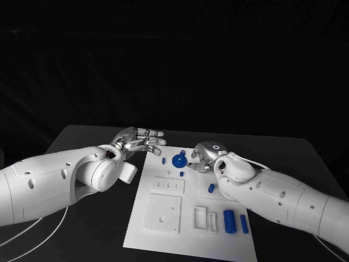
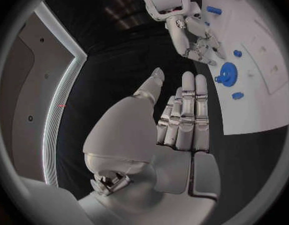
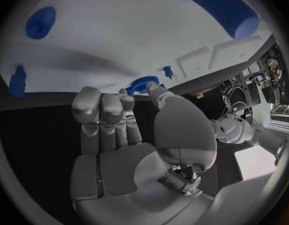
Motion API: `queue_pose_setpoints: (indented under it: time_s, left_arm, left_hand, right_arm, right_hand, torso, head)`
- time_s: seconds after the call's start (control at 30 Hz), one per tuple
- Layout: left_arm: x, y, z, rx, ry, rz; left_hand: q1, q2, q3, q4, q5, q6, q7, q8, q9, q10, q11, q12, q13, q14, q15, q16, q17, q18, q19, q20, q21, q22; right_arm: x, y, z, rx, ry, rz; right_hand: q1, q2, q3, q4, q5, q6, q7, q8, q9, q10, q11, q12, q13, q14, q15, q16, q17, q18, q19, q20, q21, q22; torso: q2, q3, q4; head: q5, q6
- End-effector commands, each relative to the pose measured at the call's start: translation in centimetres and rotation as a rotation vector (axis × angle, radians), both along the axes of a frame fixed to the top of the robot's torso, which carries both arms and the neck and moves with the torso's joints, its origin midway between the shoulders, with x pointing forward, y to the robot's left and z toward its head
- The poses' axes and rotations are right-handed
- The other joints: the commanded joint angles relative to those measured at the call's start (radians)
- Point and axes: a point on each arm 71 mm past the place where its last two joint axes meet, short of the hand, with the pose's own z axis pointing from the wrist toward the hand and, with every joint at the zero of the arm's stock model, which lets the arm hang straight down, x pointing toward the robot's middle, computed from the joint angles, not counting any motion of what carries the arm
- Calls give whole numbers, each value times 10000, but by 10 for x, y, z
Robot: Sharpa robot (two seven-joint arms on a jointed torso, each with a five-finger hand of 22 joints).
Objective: Assemble the parts on the task board
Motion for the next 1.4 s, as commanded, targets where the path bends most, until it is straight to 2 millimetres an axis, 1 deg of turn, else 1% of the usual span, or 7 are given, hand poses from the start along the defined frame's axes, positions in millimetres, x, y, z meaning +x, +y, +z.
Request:
queue_pose_setpoints:
  time_s: [0.03,0.3,0.5,0.7,0.87,1.07,1.4]
  left_arm:
    - [0,-1,2,-39,-73,-113]
    - [0,6,2,-20,-119,49]
    - [0,11,3,-10,-168,171]
    - [0,14,3,-19,-206,208]
    - [1,15,3,-19,-213,217]
    - [1,16,2,-12,-227,222]
    - [3,16,0,15,-211,208]
  left_hand:
    - [6,-84,-10,55,53,-56,-24,-36,-16,-52,-17,-48,5,-45,16,15,-13,185,-26,-3,10,-11]
    - [24,-105,12,63,54,-28,-19,-30,-14,-39,-17,-46,5,-51,18,5,-18,182,-27,-1,11,-65]
    - [13,-91,43,75,55,191,-5,-14,-4,297,-50,-44,4,-111,30,-17,-25,167,-92,11,-21,-88]
    - [-19,-75,91,78,55,434,-12,-6,7,601,-93,-46,4,-142,26,-18,-22,154,-121,8,-40,-103]
    - [-42,-71,144,73,55,516,-17,-4,11,806,-127,-51,3,-162,17,-17,-18,141,-134,-3,-44,-109]
    - [-48,-94,177,56,55,498,-26,-10,9,788,-126,-53,5,-174,20,-16,-16,132,-142,-6,-47,-113]
    - [-17,-125,156,17,53,371,-34,-14,4,435,-70,-55,5,-155,32,-6,-13,152,-124,6,-20,-106]
  right_arm:
    - [-3,-5,10,644,-676,-123]
    - [-4,-38,41,1916,-866,-74]
    - [0,-81,61,2996,-205,253]
    - [3,-121,63,3536,510,471]
    - [6,-142,58,3642,879,522]
    - [9,-157,46,3706,1201,431]
    - [13,-160,19,3714,1875,259]
  right_hand:
    - [15,-44,11,13,-42,79,-10,-13,2,-11,-36,76,22,-25,-21,-16,13,-21,107,-53,46,1159]
    - [907,-38,-714,-314,-37,32,30,-17,0,-29,2,52,3,-25,36,-87,-73,-24,69,4,0,1150]
    - [1855,126,-925,-1470,211,-72,124,-16,-2,-193,43,-40,-55,-87,32,-193,-126,-25,-30,11,-236,1104]
    - [2239,490,-2090,-2477,1343,-157,167,-16,-3,-417,77,-167,-166,-192,66,-417,-246,-60,-171,16,-537,1054]
    - [2457,742,-2741,-2944,1688,-302,87,-15,-1,-741,12,-320,-327,-389,45,-642,-400,-36,-363,21,-1046,961]
    - [2553,919,-3166,-3293,1811,-527,20,-19,-2,-941,-96,-405,-497,-518,-16,-727,-448,-73,-458,-39,-1351,916]
    - [2667,1056,-3163,-3739,2158,-673,21,-17,-3,-996,-124,-388,-547,-547,-35,-673,-372,-101,-480,-66,-1301,926]
  torso:
    - [-3,3,-18]
    - [-15,17,-70]
    - [-46,65,-203]
    - [-50,170,-325]
    - [-38,272,-390]
    - [-28,356,-428]
    - [16,461,-395]
  head:
    - [13,27]
    - [-10,126]
    - [-9,156]
    - [-39,161]
    - [-84,152]
    - [-69,144]
    - [-99,95]
